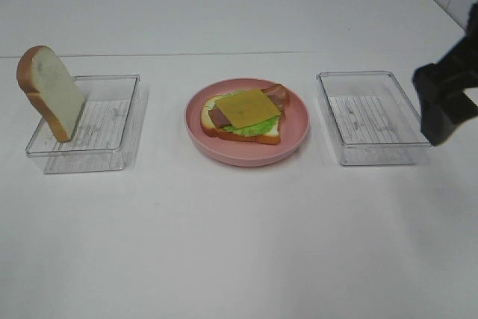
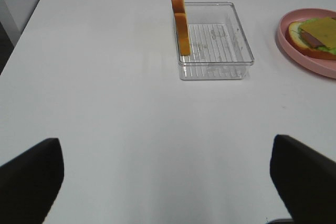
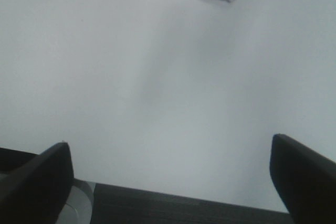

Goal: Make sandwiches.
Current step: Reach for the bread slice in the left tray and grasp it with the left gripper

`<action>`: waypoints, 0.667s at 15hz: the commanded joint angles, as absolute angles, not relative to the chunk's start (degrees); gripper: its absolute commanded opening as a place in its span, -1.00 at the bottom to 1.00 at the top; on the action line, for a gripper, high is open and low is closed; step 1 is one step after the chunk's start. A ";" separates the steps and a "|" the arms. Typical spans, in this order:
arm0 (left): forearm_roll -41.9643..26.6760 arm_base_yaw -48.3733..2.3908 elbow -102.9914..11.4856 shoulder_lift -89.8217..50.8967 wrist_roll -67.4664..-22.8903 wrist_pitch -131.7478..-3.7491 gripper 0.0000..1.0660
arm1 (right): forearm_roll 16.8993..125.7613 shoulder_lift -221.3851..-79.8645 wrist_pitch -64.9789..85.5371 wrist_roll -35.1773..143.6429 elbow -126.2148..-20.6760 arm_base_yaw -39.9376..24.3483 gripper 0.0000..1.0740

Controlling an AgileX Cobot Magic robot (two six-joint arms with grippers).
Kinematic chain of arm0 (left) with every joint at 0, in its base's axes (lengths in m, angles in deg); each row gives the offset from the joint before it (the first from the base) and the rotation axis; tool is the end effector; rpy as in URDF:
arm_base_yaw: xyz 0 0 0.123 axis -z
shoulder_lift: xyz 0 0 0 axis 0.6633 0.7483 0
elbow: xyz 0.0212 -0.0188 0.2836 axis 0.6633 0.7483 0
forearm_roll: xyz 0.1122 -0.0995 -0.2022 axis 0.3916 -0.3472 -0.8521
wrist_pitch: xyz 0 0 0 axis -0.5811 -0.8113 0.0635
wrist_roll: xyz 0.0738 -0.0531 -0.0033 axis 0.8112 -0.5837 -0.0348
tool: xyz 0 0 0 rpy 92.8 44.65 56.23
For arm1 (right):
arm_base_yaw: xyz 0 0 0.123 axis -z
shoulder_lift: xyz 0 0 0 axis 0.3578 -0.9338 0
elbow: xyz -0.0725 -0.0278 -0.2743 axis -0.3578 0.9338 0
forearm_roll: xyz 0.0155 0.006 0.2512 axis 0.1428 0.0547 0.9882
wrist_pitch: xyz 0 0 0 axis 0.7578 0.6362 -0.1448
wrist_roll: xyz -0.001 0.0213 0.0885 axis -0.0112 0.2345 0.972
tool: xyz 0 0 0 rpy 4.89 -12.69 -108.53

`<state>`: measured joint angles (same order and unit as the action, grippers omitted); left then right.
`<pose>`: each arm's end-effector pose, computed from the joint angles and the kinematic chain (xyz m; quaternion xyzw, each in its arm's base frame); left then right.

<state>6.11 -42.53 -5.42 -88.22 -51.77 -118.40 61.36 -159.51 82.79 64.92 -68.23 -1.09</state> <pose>-0.0090 -0.0014 0.2818 -0.0276 0.8502 -0.0158 0.5255 0.2322 0.0785 0.2967 -0.1600 0.9792 -0.0571 0.1107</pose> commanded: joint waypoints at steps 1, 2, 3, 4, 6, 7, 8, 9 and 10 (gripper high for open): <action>6.11 -42.70 -5.36 -89.13 -51.65 -118.11 0.89 | 61.76 -150.34 80.84 66.58 -60.10 5.10 0.84; 6.11 -42.70 -5.36 -89.13 -51.65 -118.11 0.89 | 61.93 -148.50 80.84 66.58 -58.72 6.76 0.84; 6.11 -42.70 -5.36 -89.13 -51.65 -118.11 0.89 | 62.56 -145.07 80.72 66.52 -56.31 9.74 0.84; 6.11 -42.70 -5.36 -89.13 -51.65 -118.11 0.89 | 63.37 -139.57 79.75 66.52 -52.99 14.04 0.84; 6.11 -42.70 -5.36 -89.13 -51.65 -118.11 0.89 | 64.11 -133.55 79.18 66.47 -49.84 15.52 0.84; 6.11 -42.70 -5.36 -89.13 -51.65 -118.11 0.89 | 64.40 -129.65 79.18 65.89 -47.83 15.98 0.84; 6.11 -42.70 -5.36 -89.13 -51.65 -118.11 0.89 | 64.34 -123.18 79.06 65.26 -44.34 16.04 0.84; 6.11 -42.70 -5.36 -89.13 -51.65 -118.11 0.89 | 64.34 -118.48 79.01 65.20 -42.10 16.04 0.84; 6.11 -42.70 -5.36 -89.13 -51.65 -118.11 0.89 | 64.34 -116.13 79.01 65.20 -41.19 16.04 0.84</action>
<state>6.11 -42.53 -5.42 -88.22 -51.77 -118.40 64.57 -114.53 79.29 65.55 -40.67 15.70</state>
